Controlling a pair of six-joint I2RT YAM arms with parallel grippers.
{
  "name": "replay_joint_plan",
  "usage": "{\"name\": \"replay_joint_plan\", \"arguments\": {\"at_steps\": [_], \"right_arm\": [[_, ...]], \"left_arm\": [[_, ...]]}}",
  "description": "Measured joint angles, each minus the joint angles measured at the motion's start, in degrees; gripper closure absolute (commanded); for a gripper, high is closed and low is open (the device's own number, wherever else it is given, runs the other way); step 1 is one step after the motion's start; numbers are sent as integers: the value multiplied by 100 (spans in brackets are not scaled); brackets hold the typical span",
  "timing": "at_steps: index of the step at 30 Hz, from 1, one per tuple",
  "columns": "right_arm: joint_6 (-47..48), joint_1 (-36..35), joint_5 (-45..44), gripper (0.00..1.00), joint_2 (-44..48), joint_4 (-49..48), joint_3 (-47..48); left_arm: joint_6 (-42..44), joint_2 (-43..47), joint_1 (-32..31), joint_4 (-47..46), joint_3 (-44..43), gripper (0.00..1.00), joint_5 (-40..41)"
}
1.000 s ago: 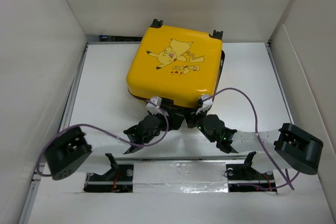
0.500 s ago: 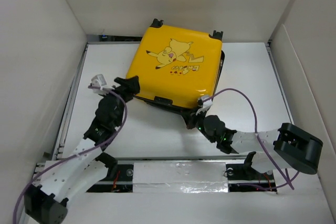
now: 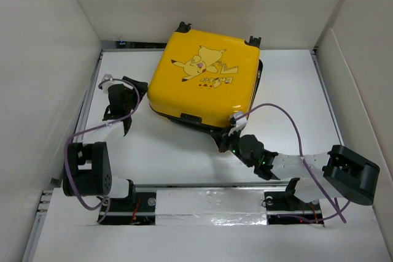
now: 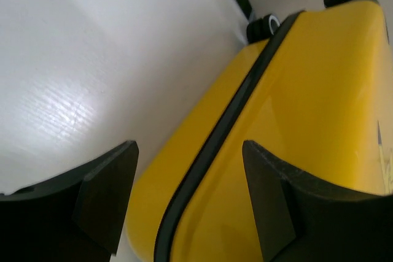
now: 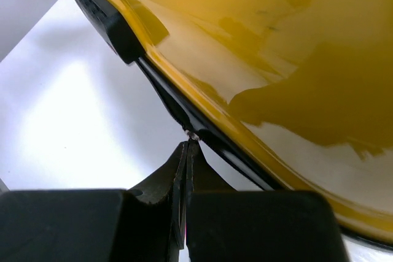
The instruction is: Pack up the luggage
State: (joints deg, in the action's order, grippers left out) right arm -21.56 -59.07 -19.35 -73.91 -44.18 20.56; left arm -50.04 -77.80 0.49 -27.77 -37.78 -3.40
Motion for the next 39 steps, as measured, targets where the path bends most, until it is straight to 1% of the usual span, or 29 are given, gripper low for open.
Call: {"name": "replay_joint_plan", "arguments": {"at_steps": [2, 6, 9, 10, 11, 16, 19, 25, 31, 34, 36, 37, 38, 39], "right_arm": [[35, -22, -11, 100, 0, 44, 4], [114, -28, -26, 100, -42, 173, 105], [214, -57, 35, 100, -389, 184, 404], [247, -63, 83, 100, -546, 138, 509], [291, -63, 138, 100, -706, 76, 612], [553, -160, 334, 100, -1469, -105, 1191], [686, -219, 306, 100, -1690, -249, 1279], [831, -243, 267, 100, -1818, -249, 1373], [767, -323, 94, 100, -2083, -671, 1373], [767, -339, 37, 100, -1843, -765, 1123], [776, -361, -35, 99, -1250, -540, 721], [767, -365, -92, 89, -828, -310, 470], [728, -365, -140, 51, -330, 28, 219], [629, -389, -125, 33, 177, 389, 4]], "left_arm": [[-157, -247, -111, -212, -2, 35, 39], [-243, -267, -380, -745, -9, 35, 199], [-280, -184, -658, -1172, 9, 35, 291], [-258, -68, -859, -1342, 101, 35, 302], [-103, 50, -981, -1399, 199, 35, 413], [120, 358, -1231, -1703, 625, 36, 501], [234, 522, -1261, -1644, 715, 36, 501], [525, 935, -1268, -1163, 748, 33, 323], [487, 1049, -1285, -1578, 1071, 33, 328], [518, 1163, -1606, -1504, 1080, 31, 693], [566, 1403, -1987, -1220, 1078, 28, 857], [616, 1572, -2229, -986, 1075, 27, 927], [649, 1762, -2483, -693, 1062, 23, 949], [675, 1982, -2732, -348, 1025, 21, 946]]}}
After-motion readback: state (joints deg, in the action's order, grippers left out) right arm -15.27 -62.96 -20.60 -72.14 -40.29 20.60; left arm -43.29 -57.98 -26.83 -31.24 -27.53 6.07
